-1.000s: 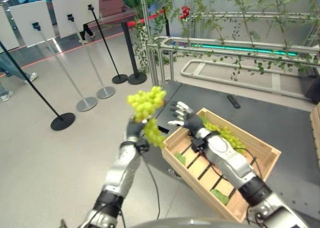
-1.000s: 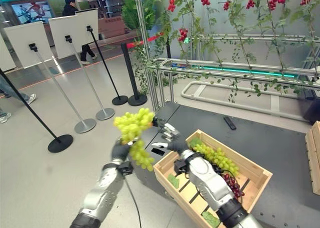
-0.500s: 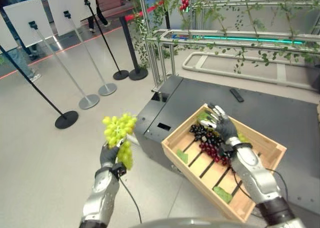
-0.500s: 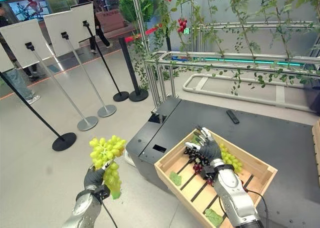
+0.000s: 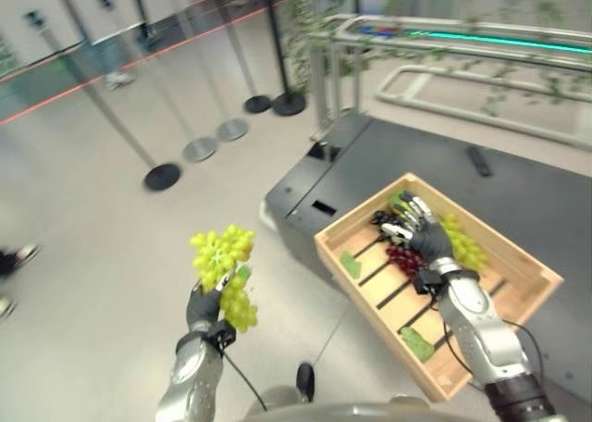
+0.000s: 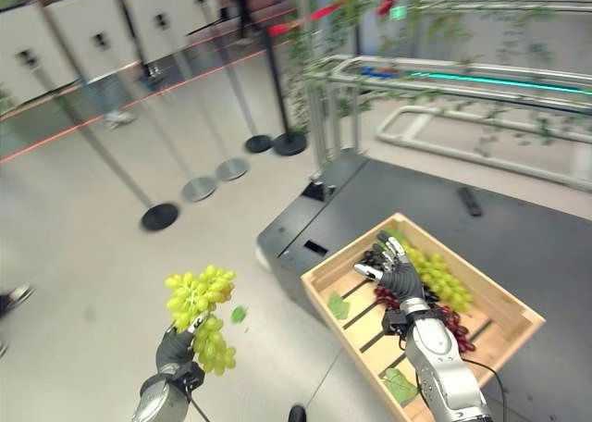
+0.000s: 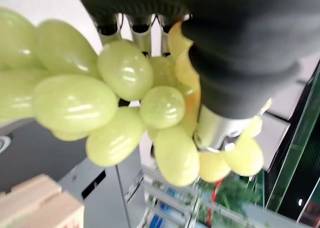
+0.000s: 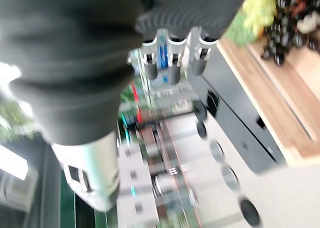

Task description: Pick up the fruits from the basket on one side to the basket on the other side

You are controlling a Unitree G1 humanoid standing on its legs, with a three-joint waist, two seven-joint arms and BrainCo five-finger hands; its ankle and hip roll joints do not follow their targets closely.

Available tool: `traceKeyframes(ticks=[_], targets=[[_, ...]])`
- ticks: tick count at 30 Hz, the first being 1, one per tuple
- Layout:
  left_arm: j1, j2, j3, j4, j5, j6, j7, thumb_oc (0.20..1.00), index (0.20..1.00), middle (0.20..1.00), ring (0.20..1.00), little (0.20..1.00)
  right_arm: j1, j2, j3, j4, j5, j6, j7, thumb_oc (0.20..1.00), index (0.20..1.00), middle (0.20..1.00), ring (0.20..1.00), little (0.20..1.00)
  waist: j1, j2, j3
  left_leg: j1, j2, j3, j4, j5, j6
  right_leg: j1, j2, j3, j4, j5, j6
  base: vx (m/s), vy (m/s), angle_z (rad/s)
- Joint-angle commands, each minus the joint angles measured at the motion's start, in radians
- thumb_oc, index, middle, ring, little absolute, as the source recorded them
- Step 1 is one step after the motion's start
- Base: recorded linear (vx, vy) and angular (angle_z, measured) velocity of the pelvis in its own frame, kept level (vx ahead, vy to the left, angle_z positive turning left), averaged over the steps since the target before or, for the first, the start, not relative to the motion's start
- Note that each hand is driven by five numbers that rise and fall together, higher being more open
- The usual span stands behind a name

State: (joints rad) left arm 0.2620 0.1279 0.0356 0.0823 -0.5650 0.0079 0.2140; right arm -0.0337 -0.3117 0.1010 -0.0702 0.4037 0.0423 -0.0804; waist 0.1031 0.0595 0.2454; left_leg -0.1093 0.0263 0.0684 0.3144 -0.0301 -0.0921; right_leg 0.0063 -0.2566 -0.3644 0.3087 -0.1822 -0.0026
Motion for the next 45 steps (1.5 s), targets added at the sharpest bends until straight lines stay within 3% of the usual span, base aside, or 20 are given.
traceKeyframes(ticks=[1,2,4,9,12,18,20,21,22,23,24,25,27,31,32,33,34,35,40,45], targets=[[-0.05,0.013,0.042,-0.125,-0.01,-0.088,-0.027,0.2,0.2,0.2,0.2,0.2,-0.036,-0.029,-0.014,-0.068,-0.043,-0.086,-0.01,1.0,1.0,1.0,1.0,1.0,-0.069,-0.006,-0.05,0.083,0.079,-0.025,0.095,-0.146,-0.03,-0.012,0.033,-0.058,-0.176,0.054,0.07,-0.26,-0.026,0.49],[-0.05,0.013,0.042,-0.125,-0.01,-0.088,-0.027,0.2,0.2,0.2,0.2,0.2,-0.036,-0.029,-0.014,-0.067,-0.043,-0.086,-0.01,1.0,1.0,1.0,1.0,1.0,-0.071,-0.009,-0.051,0.08,0.075,-0.026,0.091,-0.14,-0.028,-0.014,0.029,-0.06,-0.178,0.059,0.071,-0.31,0.022,1.11],[-0.043,0.01,0.047,-0.124,0.001,-0.086,-0.033,0.2,0.2,0.2,0.2,0.2,-0.034,-0.029,-0.026,-0.066,-0.043,-0.087,-0.011,1.0,1.0,1.0,1.0,1.0,-0.08,-0.008,-0.062,0.153,0.082,0.019,0.121,-0.22,-0.02,-0.031,0.001,-0.144,-0.146,0.07,0.069,-0.21,0.077,1.27],[-0.049,0.031,0.037,-0.122,0.036,-0.074,-0.035,0.2,0.2,0.2,0.2,0.2,-0.011,-0.014,-0.04,-0.061,-0.038,-0.088,-0.017,1.0,1.0,1.0,1.0,1.0,-0.084,-0.001,-0.081,0.212,0.115,0.093,0.08,-0.303,-0.007,-0.07,-0.063,-0.252,-0.077,0.091,0.089,-0.13,0.164,1.51],[-0.069,0.067,0.029,-0.134,0.076,-0.07,-0.034,0.2,0.2,0.2,0.2,0.2,-0.013,-0.002,-0.046,-0.061,-0.026,-0.098,-0.026,1.0,1.0,1.0,1.0,1.0,-0.069,-0.016,-0.076,0.204,0.144,0.131,-0.039,-0.257,0.0,-0.093,-0.114,-0.306,-0.086,0.151,0.12,-0.22,0.28,0.83],[-0.089,0.122,0.054,-0.162,0.161,-0.066,-0.017,0.2,0.2,0.2,0.2,0.2,-0.022,0.049,-0.016,-0.032,-0.007,-0.09,-0.019,1.0,1.0,1.0,1.0,1.0,-0.013,-0.093,-0.04,0.197,0.069,0.096,-0.107,-0.265,0.033,-0.061,-0.173,-0.35,-0.184,0.288,0.201,-0.1,0.24,0.79],[-0.107,0.139,0.055,-0.165,0.165,-0.067,-0.007,0.2,0.2,0.2,0.2,0.2,-0.02,0.064,-0.01,-0.029,0.003,-0.089,-0.02,1.0,1.0,1.0,1.0,1.0,-0.005,-0.108,-0.023,0.185,0.048,0.057,-0.113,-0.263,0.041,-0.069,-0.158,-0.275,-0.19,0.286,0.22,-0.08,0.195,0.43],[-0.124,0.148,0.043,-0.16,0.171,-0.07,-0.002,0.2,0.2,0.2,0.2,0.2,-0.02,0.07,-0.014,-0.028,0.001,-0.091,-0.025,1.0,1.0,1.0,1.0,1.0,-0.019,-0.128,-0.01,0.169,0.022,0.034,-0.112,-0.241,0.048,-0.091,-0.155,-0.192,-0.189,0.298,0.217,-0.09,0.116,0.31],[-0.126,0.149,0.043,-0.158,0.171,-0.071,-0.002,0.2,0.2,0.2,0.2,0.2,-0.021,0.071,-0.015,-0.028,0.001,-0.091,-0.025,1.0,1.0,1.0,1.0,1.0,-0.017,-0.131,-0.011,0.167,0.02,0.035,-0.113,-0.239,0.049,-0.096,-0.158,-0.19,-0.187,0.298,0.217,-0.1,0.112,0.62],[-0.145,0.16,0.028,-0.152,0.171,-0.074,0.003,0.2,0.2,0.2,0.2,0.2,-0.017,0.075,-0.022,-0.031,0.003,-0.093,-0.03,1.0,1.0,1.0,1.0,1.0,-0.036,-0.14,-0.01,0.152,0.0,-0.005,-0.114,-0.227,0.056,-0.12,-0.127,-0.062,-0.184,0.287,0.219,0.01,0.253,1.29],[-0.172,0.172,0.003,-0.13,0.167,-0.078,0.002,0.2,0.2,0.2,0.2,0.2,0.004,0.075,-0.04,-0.035,0.006,-0.091,-0.025,1.0,1.0,1.0,1.0,1.0,-0.058,-0.143,-0.01,0.128,-0.042,-0.095,-0.109,-0.215,0.075,-0.127,-0.027,0.165,-0.137,0.215,0.211,0.02,0.337,1.49],[-0.179,0.168,-0.003,-0.129,0.175,-0.077,-0.001,0.2,0.2,0.2,0.2,0.2,0.014,0.076,-0.043,-0.034,0.007,-0.092,-0.018,1.0,1.0,1.0,1.0,1.0,-0.059,-0.144,-0.015,0.111,-0.068,-0.14,-0.112,-0.193,0.089,-0.133,-0.002,0.202,-0.095,0.199,0.2,0.03,0.33,1.53],[-0.175,0.165,0.005,-0.134,0.185,-0.073,-0.003,0.2,0.2,0.2,0.2,0.2,0.021,0.074,-0.041,-0.034,0.005,-0.091,-0.008,1.0,1.0,1.0,1.0,1.0,-0.057,-0.131,-0.021,0.091,-0.086,-0.19,-0.125,-0.168,0.108,-0.138,0.016,0.189,-0.016,0.16,0.17,0.01,0.16,1.18],[-0.19,0.161,-0.015,-0.127,0.172,-0.067,-0.008,0.2,0.2,0.2,0.2,0.2,0.013,0.072,-0.033,-0.025,-0.003,-0.094,-0.002,1.0,1.0,1.0,1.0,1.0,-0.079,-0.11,-0.033,0.1,-0.131,-0.31,-0.146,-0.148,0.129,-0.194,0.175,0.358,0.052,0.071,0.138,0.12,0.103,1.37],[-0.191,0.161,-0.015,-0.127,0.172,-0.067,-0.008,0.2,0.2,0.2,0.2,0.2,0.012,0.071,-0.033,-0.025,-0.003,-0.094,-0.002,1.0,1.0,1.0,1.0,1.0,-0.081,-0.11,-0.035,0.097,-0.131,-0.311,-0.149,-0.142,0.129,-0.196,0.174,0.357,0.048,0.077,0.138,0.26,0.045,1.08],[-0.205,0.156,-0.033,-0.128,0.168,-0.069,-0.01,0.2,0.2,0.2,0.2,0.2,0.011,0.054,-0.035,-0.027,-0.012,-0.097,-0.004,1.0,1.0,1.0,1.0,1.0,-0.123,-0.104,-0.033,0.112,-0.169,-0.415,-0.142,-0.147,0.135,-0.246,0.285,0.548,0.032,0.052,0.121,0.17,0.024,0.88],[-0.206,0.156,-0.033,-0.128,0.168,-0.069,-0.01,0.2,0.2,0.2,0.2,0.2,0.01,0.053,-0.035,-0.028,-0.012,-0.097,-0.004,1.0,1.0,1.0,1.0,1.0,-0.124,-0.104,-0.034,0.109,-0.17,-0.416,-0.145,-0.141,0.134,-0.248,0.283,0.548,0.028,0.057,0.121,0.31,0.021,1.32],[-0.225,0.15,-0.06,-0.121,0.163,-0.073,-0.024,0.2,0.2,0.2,0.2,0.2,0.029,0.032,-0.041,-0.035,0.003,-0.1,-0.002,1.0,1.0,1.0,1.0,1.0,-0.166,-0.104,-0.027,0.122,-0.212,-0.522,-0.135,-0.15,0.133,-0.26,0.362,0.711,-0.005,0.049,0.109,0.11,-0.003,1.44],[-0.205,0.133,-0.054,-0.152,0.159,-0.097,-0.04,0.2,0.2,0.2,0.2,0.2,0.037,0.002,-0.02,-0.053,0.004,-0.091,0.022,1.0,1.0,1.0,1.0,1.0,-0.163,-0.099,-0.035,0.104,-0.253,-0.591,-0.103,-0.156,0.105,-0.205,0.302,0.664,-0.068,0.05,0.086,0.11,-0.14,1.83],[-0.151,0.104,-0.019,-0.203,0.073,-0.112,-0.05,0.2,0.2,0.2,0.2,0.2,-0.026,-0.011,0.014,-0.038,0.042,-0.093,0.024,1.0,1.0,1.0,1.0,1.0,-0.092,-0.051,-0.058,0.073,-0.224,-0.642,-0.095,-0.144,0.06,-0.137,0.288,0.552,-0.199,0.08,0.053,0.08,-0.256,0.62]])
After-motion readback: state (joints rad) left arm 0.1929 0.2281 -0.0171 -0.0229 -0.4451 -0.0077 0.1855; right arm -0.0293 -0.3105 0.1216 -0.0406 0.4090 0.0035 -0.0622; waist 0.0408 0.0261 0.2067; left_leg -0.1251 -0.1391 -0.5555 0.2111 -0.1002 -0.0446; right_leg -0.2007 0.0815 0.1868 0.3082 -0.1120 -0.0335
